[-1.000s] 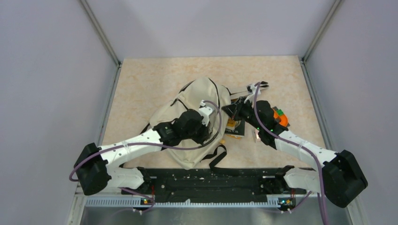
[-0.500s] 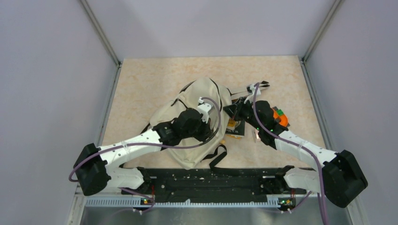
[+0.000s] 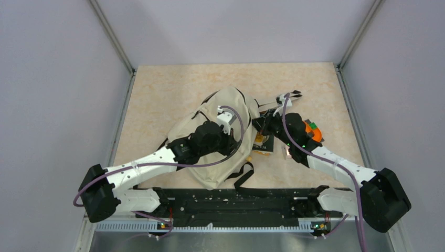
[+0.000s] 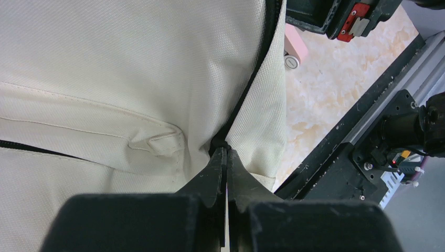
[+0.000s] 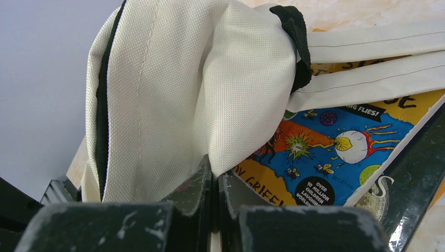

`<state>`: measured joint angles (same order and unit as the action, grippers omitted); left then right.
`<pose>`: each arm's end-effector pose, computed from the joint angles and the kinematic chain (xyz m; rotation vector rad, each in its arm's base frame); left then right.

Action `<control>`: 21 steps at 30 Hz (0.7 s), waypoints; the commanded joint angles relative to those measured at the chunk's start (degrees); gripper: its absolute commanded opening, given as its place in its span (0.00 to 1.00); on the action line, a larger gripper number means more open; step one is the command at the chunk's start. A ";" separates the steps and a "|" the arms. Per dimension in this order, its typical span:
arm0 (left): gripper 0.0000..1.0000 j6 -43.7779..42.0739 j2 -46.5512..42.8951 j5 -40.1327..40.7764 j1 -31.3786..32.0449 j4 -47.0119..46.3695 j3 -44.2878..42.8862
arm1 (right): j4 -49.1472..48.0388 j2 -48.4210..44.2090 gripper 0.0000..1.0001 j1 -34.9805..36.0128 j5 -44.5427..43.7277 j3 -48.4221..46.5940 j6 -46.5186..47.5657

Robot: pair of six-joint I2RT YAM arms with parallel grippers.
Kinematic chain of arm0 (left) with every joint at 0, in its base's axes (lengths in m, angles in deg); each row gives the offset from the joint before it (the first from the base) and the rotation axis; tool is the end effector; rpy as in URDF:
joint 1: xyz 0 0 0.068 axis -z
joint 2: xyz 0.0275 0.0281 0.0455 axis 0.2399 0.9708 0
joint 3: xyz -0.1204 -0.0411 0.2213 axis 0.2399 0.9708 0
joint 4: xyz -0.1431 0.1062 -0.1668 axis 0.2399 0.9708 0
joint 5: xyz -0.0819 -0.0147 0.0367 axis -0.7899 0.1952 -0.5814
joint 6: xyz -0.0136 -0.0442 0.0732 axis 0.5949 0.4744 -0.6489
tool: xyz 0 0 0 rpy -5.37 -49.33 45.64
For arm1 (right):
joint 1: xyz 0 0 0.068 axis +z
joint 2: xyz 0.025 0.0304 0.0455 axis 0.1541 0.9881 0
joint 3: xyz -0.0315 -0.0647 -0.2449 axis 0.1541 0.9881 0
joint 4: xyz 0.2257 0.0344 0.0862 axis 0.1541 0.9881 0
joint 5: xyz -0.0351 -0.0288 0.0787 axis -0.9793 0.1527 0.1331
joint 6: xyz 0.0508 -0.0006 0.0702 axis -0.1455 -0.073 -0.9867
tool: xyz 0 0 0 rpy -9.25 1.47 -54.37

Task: Pack the student bag
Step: Unzip the student bag at the center of the board.

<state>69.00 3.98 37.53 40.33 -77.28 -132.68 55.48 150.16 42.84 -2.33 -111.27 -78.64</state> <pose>0.1723 -0.2381 0.2459 0.5581 2.1026 -0.8126 0.2359 0.1640 0.2355 -0.0585 1.8676 0.8753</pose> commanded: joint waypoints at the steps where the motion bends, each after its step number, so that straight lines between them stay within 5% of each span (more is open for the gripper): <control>1: 0.00 0.34 -2.24 3.33 0.19 -6.68 -0.28 | -2.42 -0.27 0.00 -0.58 -1.25 0.14 1.59; 21: 0.00 -2.51 -1.37 3.37 0.01 -10.07 -4.27 | -3.08 0.73 0.00 -0.57 0.98 0.71 1.89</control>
<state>67.38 3.80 40.16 40.40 -79.75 -133.10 54.23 150.75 42.80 -2.25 -110.79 -78.22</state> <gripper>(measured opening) 0.009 0.018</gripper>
